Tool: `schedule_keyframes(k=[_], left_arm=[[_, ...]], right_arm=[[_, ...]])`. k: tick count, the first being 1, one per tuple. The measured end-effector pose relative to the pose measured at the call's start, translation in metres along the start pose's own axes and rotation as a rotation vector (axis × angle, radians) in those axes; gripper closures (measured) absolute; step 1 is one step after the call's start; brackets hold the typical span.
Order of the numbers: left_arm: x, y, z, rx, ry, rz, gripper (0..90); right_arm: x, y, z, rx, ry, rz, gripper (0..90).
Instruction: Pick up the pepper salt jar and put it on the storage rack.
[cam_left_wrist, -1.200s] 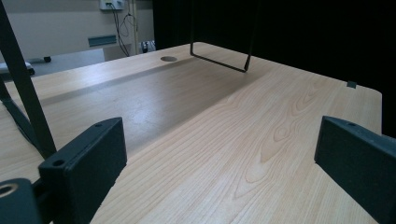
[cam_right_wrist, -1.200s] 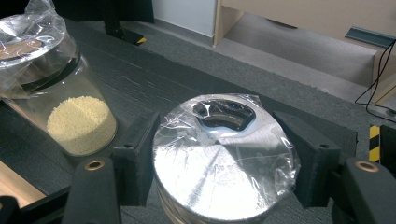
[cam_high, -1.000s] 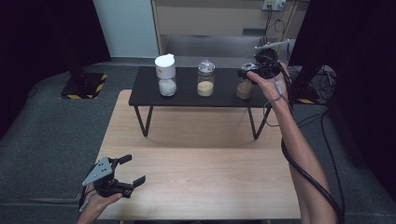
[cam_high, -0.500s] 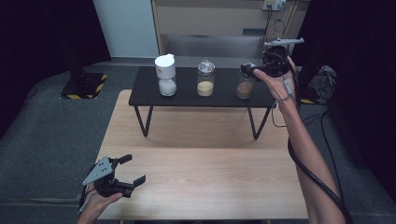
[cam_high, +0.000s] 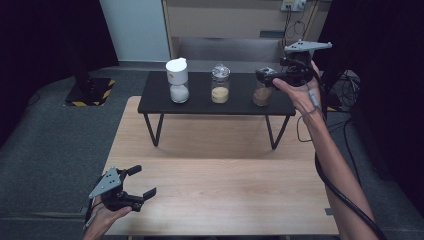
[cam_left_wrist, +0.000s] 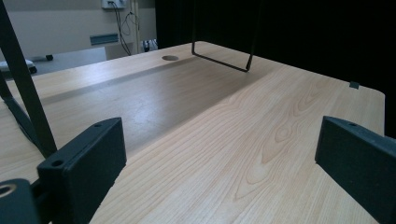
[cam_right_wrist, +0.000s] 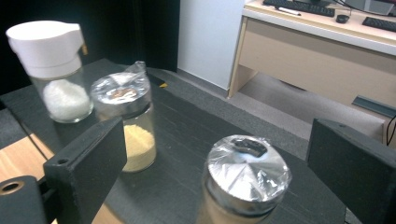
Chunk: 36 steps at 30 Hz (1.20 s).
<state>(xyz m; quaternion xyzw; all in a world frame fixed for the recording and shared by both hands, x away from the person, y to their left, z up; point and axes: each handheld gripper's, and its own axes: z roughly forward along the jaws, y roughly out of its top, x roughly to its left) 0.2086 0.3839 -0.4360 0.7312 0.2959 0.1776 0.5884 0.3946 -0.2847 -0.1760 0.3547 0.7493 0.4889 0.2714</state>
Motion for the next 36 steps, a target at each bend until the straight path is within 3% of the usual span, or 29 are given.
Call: schedule_keyframes(k=[14,23,36], left_arm=[[0.000,0.000,-0.002,0.001,0.002,0.003,0.5],[0.000,0.000,-0.002,0.002,0.001,0.006,0.5],[-0.001,0.000,-0.002,0.001,0.000,0.008,0.5]], right_arm=[[0.009,-0.007,-0.020,-0.062,0.032,-0.043,5.0],[0.016,-0.014,-0.031,-0.071,0.059,-0.063,5.1],[0.027,-0.033,-0.050,-0.118,0.119,-0.094,5.0]])
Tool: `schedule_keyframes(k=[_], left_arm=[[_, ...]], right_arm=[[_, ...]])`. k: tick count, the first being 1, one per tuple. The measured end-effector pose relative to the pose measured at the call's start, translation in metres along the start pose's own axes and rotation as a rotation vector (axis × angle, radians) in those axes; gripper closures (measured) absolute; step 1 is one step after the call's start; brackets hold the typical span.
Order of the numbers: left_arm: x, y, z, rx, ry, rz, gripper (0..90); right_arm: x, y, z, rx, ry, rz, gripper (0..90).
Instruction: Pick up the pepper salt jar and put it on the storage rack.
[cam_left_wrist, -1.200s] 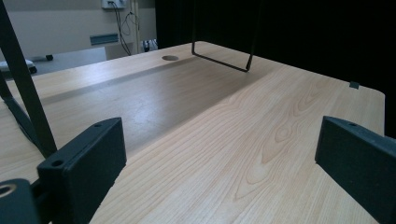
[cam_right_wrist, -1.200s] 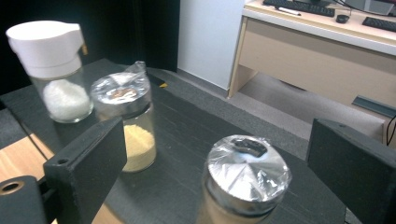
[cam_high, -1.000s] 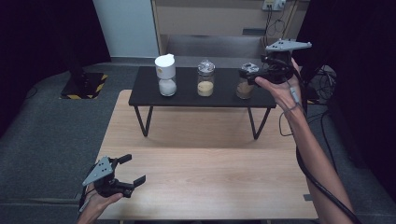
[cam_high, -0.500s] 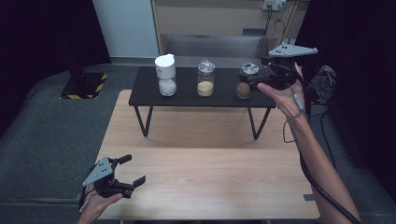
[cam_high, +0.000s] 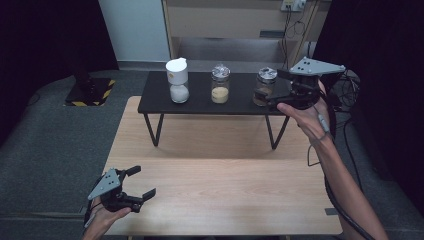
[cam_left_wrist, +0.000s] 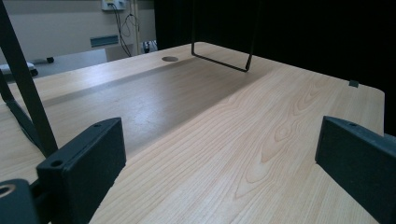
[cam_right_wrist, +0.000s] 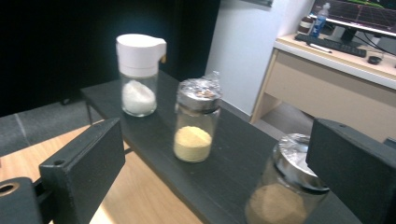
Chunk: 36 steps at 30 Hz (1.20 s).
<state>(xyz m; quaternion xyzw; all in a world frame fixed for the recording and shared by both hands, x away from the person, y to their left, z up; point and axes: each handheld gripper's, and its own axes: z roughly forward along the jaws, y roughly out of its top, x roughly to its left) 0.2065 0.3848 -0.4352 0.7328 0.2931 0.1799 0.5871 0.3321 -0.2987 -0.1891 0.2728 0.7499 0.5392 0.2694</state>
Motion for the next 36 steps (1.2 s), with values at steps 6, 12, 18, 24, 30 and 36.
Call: schedule_keyframes(k=[6,12,18,24,30,36], left_arm=[[0.000,0.000,0.000,-0.001,0.000,-0.001,0.5],[0.000,0.000,0.000,-0.001,-0.002,-0.001,0.5],[0.000,0.000,0.000,0.000,-0.002,-0.001,0.5],[0.000,0.000,0.000,0.000,-0.001,-0.001,0.5],[0.000,0.000,0.000,0.001,0.000,-0.001,0.5],[0.000,0.000,0.000,0.000,-0.001,0.001,0.5]], right_arm=[[0.006,-0.007,-0.008,-0.023,0.024,-0.003,5.1],[0.013,-0.017,-0.017,-0.044,0.055,-0.015,5.2],[0.014,-0.031,-0.023,-0.054,0.083,-0.012,5.1],[0.020,-0.046,-0.033,-0.055,0.096,-0.006,5.2],[0.021,-0.065,-0.045,-0.065,0.117,-0.001,5.2],[0.025,-0.084,-0.056,-0.069,0.116,0.008,5.1]])
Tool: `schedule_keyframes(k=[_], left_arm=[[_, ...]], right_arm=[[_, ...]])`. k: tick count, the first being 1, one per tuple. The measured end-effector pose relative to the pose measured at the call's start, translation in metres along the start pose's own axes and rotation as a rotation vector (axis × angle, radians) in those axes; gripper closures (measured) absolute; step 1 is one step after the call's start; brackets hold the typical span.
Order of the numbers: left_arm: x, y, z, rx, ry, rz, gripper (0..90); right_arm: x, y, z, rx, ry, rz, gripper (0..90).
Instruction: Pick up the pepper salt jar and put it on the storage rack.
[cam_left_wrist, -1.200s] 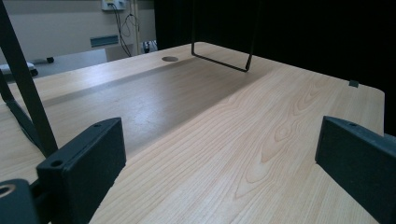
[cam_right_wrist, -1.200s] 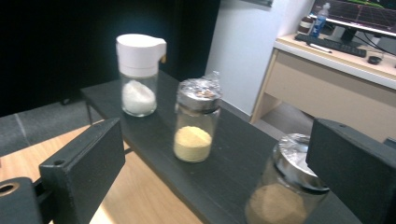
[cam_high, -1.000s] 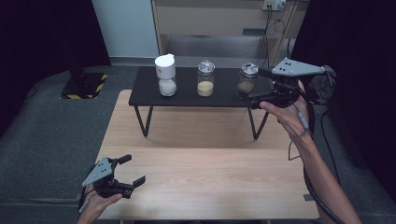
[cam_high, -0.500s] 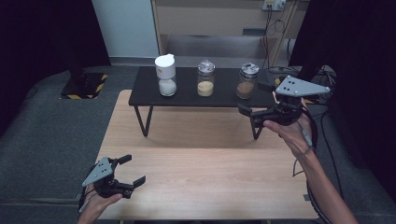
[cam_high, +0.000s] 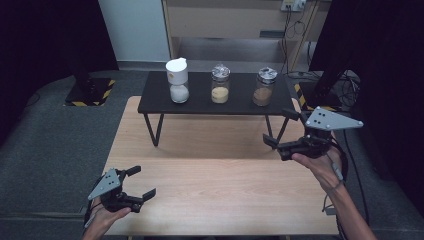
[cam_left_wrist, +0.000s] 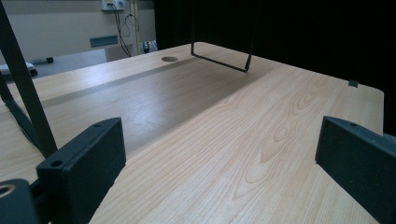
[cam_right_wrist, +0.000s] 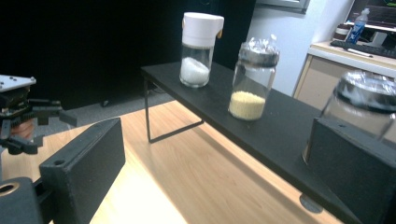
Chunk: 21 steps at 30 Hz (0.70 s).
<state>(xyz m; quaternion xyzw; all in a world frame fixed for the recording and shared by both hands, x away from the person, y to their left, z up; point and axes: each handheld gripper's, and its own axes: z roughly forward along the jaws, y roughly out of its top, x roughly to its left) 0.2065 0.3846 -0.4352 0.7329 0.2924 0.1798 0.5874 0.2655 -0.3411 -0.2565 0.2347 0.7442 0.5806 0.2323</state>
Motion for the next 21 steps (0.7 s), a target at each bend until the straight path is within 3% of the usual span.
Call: schedule_keyframes(k=[7,21], left_arm=[[0.000,0.000,0.000,0.000,0.002,0.000,0.4],[0.000,0.000,0.000,-0.001,-0.002,0.002,0.4]], right_arm=[[0.006,-0.021,-0.013,0.003,-0.009,0.012,5.3],[0.012,-0.068,-0.043,0.021,-0.028,0.092,5.2]])
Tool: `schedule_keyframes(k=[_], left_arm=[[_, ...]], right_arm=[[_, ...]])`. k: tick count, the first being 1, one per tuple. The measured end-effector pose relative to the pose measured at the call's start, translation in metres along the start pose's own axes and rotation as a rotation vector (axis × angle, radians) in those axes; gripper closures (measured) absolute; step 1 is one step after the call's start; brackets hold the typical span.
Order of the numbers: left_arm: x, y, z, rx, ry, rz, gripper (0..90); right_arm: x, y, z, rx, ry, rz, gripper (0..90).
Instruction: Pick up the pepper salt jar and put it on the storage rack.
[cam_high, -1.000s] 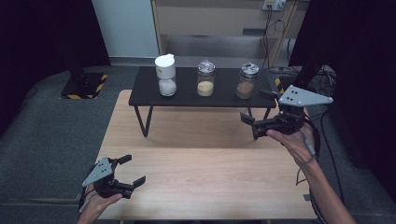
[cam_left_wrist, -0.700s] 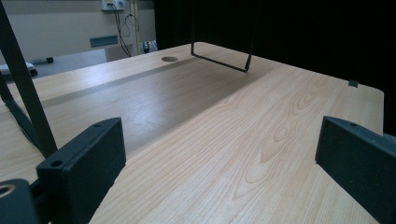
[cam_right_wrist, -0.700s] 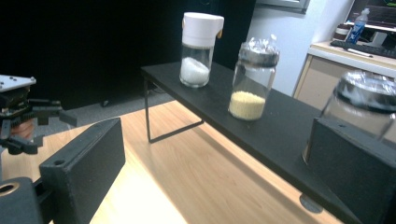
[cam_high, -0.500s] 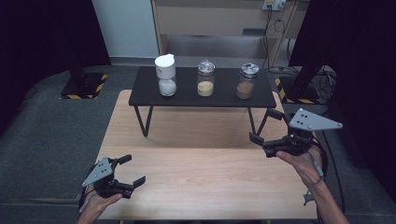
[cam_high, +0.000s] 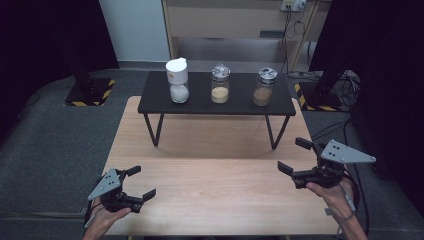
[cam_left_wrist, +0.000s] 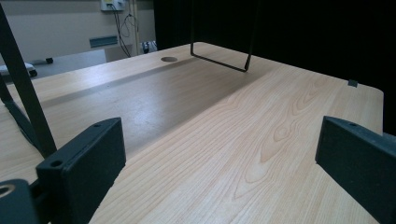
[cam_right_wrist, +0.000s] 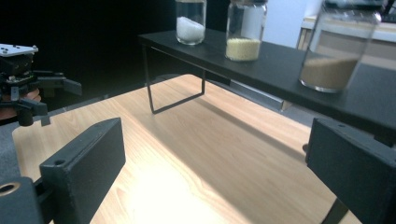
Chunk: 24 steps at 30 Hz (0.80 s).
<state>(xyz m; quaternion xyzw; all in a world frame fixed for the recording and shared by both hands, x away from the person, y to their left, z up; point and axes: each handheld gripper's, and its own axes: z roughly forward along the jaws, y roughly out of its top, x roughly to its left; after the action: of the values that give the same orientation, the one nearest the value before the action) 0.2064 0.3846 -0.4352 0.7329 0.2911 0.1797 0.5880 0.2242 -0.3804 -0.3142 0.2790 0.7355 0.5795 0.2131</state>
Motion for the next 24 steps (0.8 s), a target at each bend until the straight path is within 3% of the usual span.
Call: schedule_keyframes(k=[9,24], left_arm=[[0.000,0.000,0.001,0.003,-0.002,0.001,0.4],[0.000,0.000,0.001,0.004,-0.003,0.002,0.4]], right_arm=[[0.005,-0.023,-0.014,0.016,-0.032,0.030,5.2],[0.011,-0.059,-0.022,0.041,-0.056,0.074,5.0]])
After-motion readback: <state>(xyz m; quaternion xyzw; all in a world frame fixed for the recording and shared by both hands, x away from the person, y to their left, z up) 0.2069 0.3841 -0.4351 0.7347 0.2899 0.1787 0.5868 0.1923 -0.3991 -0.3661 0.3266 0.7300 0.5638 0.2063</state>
